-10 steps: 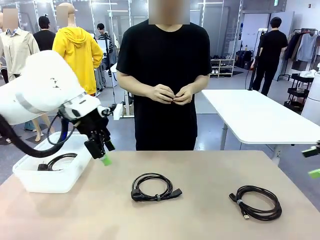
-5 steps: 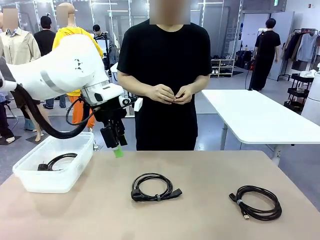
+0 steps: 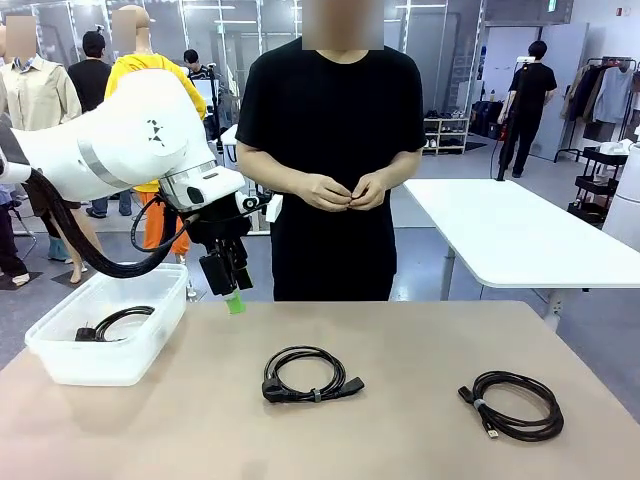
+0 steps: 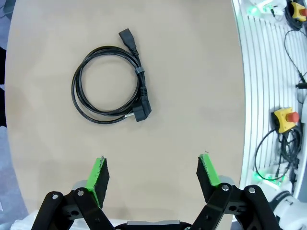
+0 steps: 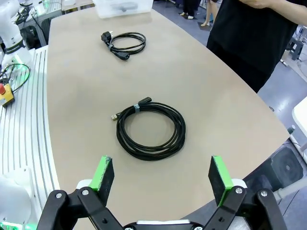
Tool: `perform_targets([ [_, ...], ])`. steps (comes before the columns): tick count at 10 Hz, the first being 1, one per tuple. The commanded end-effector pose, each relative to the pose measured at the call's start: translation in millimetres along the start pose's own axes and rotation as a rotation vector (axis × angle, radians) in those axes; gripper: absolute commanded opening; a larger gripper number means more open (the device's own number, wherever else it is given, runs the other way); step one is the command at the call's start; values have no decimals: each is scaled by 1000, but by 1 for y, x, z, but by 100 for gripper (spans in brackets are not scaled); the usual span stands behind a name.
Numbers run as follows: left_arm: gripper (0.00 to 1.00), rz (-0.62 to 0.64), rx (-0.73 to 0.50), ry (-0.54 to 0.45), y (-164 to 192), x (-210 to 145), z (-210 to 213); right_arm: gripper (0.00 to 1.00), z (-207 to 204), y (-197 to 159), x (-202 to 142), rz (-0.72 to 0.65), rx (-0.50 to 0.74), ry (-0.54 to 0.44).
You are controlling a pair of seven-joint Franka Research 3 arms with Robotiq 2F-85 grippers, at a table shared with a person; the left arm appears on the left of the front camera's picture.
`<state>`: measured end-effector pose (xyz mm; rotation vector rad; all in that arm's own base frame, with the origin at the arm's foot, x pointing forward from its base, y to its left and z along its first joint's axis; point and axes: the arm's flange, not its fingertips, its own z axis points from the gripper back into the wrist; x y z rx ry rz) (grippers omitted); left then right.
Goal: Organize and store the cables.
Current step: Place the Power Cable into the Organizing box.
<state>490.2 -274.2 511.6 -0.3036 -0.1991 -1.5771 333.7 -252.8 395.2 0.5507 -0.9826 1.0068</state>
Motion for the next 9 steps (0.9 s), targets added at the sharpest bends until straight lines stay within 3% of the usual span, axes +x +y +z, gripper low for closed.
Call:
perform_targets([
  [1,93,2,26,6,-7,-5,-3,100,0,6,0,-5,-3,8],
  [2,93,0,0,0,0,0,0,100,0,6,0,-5,-3,8],
  [4,93,61,-30,46,8,24,-52,100,0,6,0,-5,-3,8],
  [5,93,83,-32,-1,11,27,-73,100,0,6,0,-5,-3,8],
  [7,93,238,28,40,16,27,-110,100,0,6,0,-5,-3,8],
  [9,93,273,19,68,22,33,-144,100,0,6,0,-5,-3,8],
])
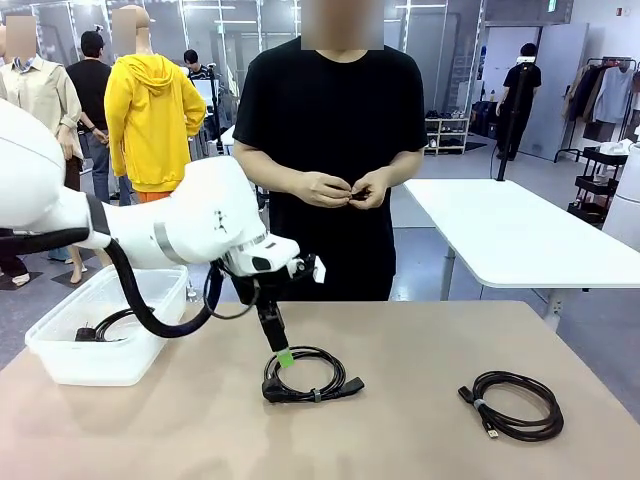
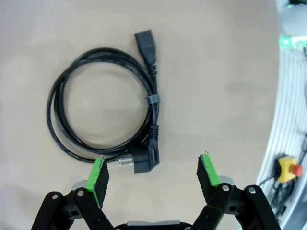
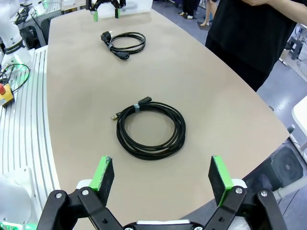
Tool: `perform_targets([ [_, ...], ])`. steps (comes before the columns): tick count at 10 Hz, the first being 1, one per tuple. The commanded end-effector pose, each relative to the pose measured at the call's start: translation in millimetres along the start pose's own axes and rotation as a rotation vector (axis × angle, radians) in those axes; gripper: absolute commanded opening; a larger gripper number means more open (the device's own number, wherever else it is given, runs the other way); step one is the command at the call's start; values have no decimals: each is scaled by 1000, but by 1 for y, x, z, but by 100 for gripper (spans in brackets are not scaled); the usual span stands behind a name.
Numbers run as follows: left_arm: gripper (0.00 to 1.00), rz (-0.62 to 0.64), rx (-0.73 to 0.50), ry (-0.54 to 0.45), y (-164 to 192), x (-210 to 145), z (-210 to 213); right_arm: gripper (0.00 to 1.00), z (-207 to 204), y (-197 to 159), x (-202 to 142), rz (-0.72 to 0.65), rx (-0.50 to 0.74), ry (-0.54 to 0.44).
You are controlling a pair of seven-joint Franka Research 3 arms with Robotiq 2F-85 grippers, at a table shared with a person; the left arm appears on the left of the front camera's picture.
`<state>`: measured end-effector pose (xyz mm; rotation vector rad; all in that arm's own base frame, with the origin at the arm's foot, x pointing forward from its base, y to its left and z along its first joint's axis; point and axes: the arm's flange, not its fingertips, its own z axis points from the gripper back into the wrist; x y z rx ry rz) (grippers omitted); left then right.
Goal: Organize and store the cables.
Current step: Place the Power Cable into the Organizing box.
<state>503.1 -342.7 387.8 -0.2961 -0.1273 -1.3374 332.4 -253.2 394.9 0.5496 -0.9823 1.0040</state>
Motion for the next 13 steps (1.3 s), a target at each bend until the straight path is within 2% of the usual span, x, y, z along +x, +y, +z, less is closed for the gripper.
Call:
perform_targets([
  [1,93,33,13,43,-3,9,-19,100,-1,6,1,-3,-1,8],
  [2,93,70,23,30,-5,14,-32,100,-1,6,1,-3,-1,8],
  [3,93,126,71,68,-6,18,-48,100,-1,6,1,-3,-1,8],
  [4,93,132,69,56,-8,23,-55,100,-1,6,1,-3,-1,8],
  [12,93,56,-1,175,-16,59,-103,100,-1,6,1,-3,-1,8],
  [13,77,79,25,194,-18,57,-103,100,-1,6,1,-3,-1,8],
])
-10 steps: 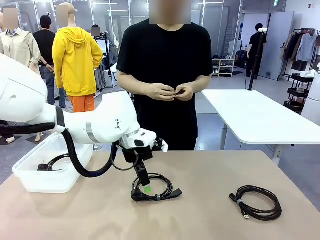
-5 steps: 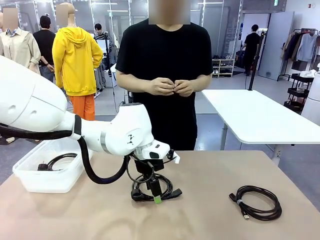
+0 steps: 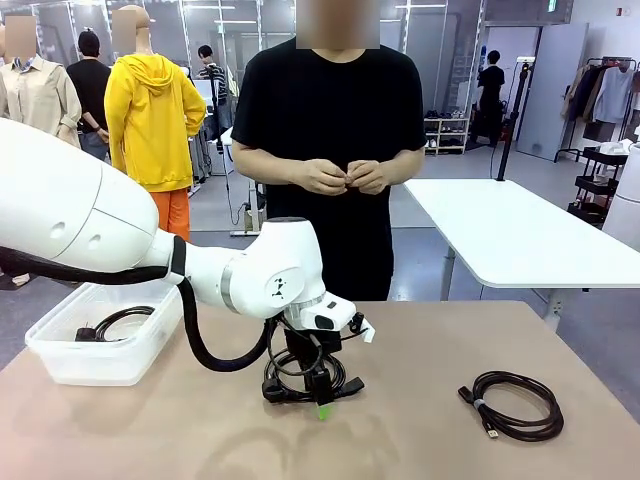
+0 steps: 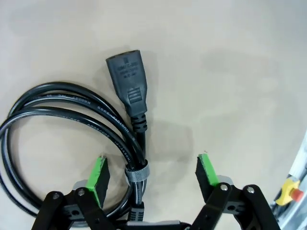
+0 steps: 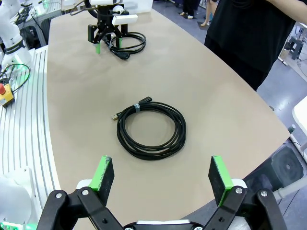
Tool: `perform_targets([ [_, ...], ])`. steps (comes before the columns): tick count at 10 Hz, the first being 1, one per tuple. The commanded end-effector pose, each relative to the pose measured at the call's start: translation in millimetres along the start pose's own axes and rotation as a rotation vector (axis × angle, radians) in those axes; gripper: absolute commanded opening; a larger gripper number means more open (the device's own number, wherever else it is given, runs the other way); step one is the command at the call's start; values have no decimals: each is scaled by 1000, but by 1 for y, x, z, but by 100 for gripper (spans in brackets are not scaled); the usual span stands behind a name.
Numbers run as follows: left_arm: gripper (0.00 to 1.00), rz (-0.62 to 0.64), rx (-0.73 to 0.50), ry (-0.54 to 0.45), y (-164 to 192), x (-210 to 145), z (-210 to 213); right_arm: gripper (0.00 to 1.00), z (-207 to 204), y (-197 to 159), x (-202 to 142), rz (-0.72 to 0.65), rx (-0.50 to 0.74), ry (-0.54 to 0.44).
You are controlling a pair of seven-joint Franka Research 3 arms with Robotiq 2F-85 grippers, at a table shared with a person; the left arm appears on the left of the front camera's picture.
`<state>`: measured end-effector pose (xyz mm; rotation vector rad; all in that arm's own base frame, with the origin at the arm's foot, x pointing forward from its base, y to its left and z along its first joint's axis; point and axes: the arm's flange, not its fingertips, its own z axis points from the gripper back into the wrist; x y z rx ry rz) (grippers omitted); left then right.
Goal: Organize and store the cables.
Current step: Place the Power Cable into the Organizing box.
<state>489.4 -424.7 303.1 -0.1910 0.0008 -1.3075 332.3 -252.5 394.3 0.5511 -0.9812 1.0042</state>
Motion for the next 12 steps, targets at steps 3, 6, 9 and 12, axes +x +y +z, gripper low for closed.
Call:
perform_targets([
  [3,0,27,26,61,-6,5,3,100,0,5,1,-2,-3,8],
  [6,0,30,57,65,-17,1,7,100,0,5,1,-2,-3,8],
  [9,0,3,87,73,-24,-1,25,100,0,5,1,-2,-3,8],
  [12,0,-107,201,108,-43,-19,110,100,0,5,1,-2,-3,8],
])
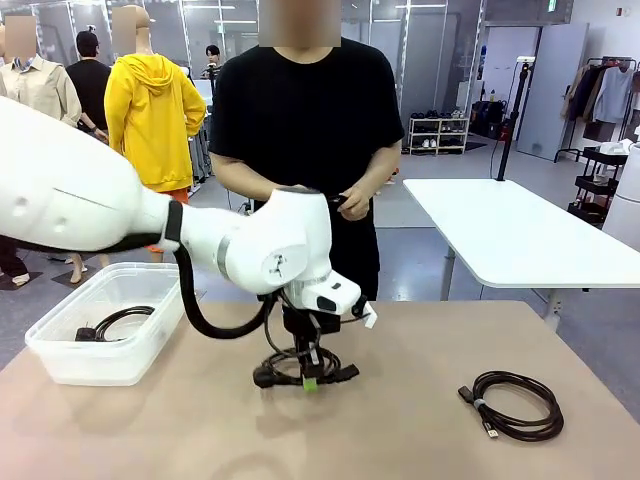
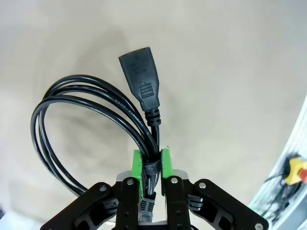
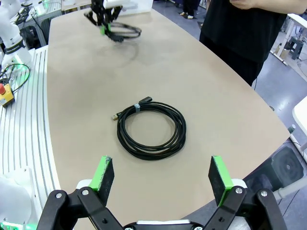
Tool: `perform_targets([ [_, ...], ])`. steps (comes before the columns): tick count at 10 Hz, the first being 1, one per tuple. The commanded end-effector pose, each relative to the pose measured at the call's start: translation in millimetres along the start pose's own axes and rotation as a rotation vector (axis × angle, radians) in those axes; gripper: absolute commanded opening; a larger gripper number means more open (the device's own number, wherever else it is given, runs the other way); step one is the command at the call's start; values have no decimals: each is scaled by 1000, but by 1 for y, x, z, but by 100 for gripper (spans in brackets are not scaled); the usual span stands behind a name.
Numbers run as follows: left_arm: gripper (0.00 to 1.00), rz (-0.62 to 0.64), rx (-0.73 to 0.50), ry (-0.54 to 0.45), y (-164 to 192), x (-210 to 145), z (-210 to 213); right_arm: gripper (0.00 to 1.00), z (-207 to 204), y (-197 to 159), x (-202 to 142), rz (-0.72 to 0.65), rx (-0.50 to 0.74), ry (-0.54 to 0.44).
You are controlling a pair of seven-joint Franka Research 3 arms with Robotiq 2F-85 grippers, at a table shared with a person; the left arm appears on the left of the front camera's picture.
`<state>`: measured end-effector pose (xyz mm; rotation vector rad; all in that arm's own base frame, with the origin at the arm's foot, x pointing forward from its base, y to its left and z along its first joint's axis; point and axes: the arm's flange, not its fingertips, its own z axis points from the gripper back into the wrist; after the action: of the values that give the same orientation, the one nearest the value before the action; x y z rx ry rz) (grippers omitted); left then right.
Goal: Organize and store the cables.
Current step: Place the Power Cable into the Organizing box.
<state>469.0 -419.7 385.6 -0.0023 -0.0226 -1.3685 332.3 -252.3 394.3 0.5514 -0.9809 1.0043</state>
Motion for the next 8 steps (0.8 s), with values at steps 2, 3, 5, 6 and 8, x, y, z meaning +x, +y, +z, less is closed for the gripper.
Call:
perform_targets([
  [2,0,-113,120,93,-16,-47,69,100,0,5,1,-2,-3,8],
  [3,0,-157,137,68,-16,-63,80,100,0,5,1,-2,-3,8],
  [5,0,-189,156,9,-17,-96,91,100,0,5,1,-2,-3,8],
  [6,0,-217,145,-28,-19,-107,92,100,0,5,1,-2,-3,8],
  [8,0,-161,143,63,-11,-72,99,100,0,5,1,-2,-3,8],
])
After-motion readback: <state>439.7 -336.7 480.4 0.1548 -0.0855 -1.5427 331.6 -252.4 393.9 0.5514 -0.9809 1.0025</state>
